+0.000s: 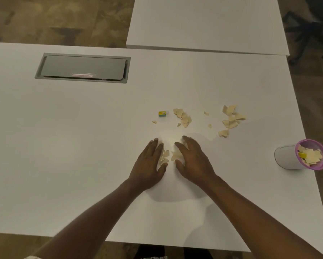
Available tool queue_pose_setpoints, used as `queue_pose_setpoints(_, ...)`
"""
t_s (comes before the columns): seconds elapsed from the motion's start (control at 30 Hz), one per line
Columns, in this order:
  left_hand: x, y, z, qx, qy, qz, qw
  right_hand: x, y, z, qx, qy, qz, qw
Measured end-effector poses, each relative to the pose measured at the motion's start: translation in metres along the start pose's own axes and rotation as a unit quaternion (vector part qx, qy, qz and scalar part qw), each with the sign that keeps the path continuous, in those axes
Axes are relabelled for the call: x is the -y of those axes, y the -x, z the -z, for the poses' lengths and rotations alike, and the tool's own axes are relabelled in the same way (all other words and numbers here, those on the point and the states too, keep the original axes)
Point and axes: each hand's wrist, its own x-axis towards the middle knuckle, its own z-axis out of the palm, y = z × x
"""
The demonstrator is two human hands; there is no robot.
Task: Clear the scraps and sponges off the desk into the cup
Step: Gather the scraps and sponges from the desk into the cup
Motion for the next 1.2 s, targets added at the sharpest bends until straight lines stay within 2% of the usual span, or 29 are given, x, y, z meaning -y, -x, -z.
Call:
queue_pose_setpoints(0.13, -0.002, -0.003, 0.002, 0.022, -0.009, -0.017, 1.0, 0.001, -0.005, 0.004, 0.058, 0.013, -0.075, 0.995)
queue_pose_setpoints(0.3, -0.011, -0.008, -0.002, 0.038, -0.051, -0.041, 0.997, 0.013, -0.003, -0.008, 0.107, 0.046, -0.017, 0.993)
queue_pose_setpoints(0.43, -0.015, -0.006, -0.005, 0.03, -0.079, -0.043, 0.996, 0.011, 0.002, -0.013, 0.099, 0.066, 0.008, 0.993)
queue_pose_setpoints(0.6, -0.024, -0.006, -0.009, 0.018, -0.069, -0.031, 0.997, 0.007, 0.003, -0.015, 0.029, 0.086, 0.049, 0.995)
queue_pose_setpoints(0.83, -0.03, -0.014, -0.008, 0.012, -0.082, -0.023, 0.996, 0.007, -0.002, -0.012, -0.019, 0.088, 0.067, 0.994)
queue_pose_setpoints(1.03, -0.032, -0.025, -0.002, -0.002, -0.103, -0.049, 0.993, 0.007, -0.005, -0.009, -0.029, 0.049, 0.051, 0.997)
queue_pose_setpoints(1.2, -0.032, -0.034, 0.0, 0.008, -0.103, -0.039, 0.994, -0.001, -0.008, -0.005, -0.031, 0.011, -0.009, 0.999)
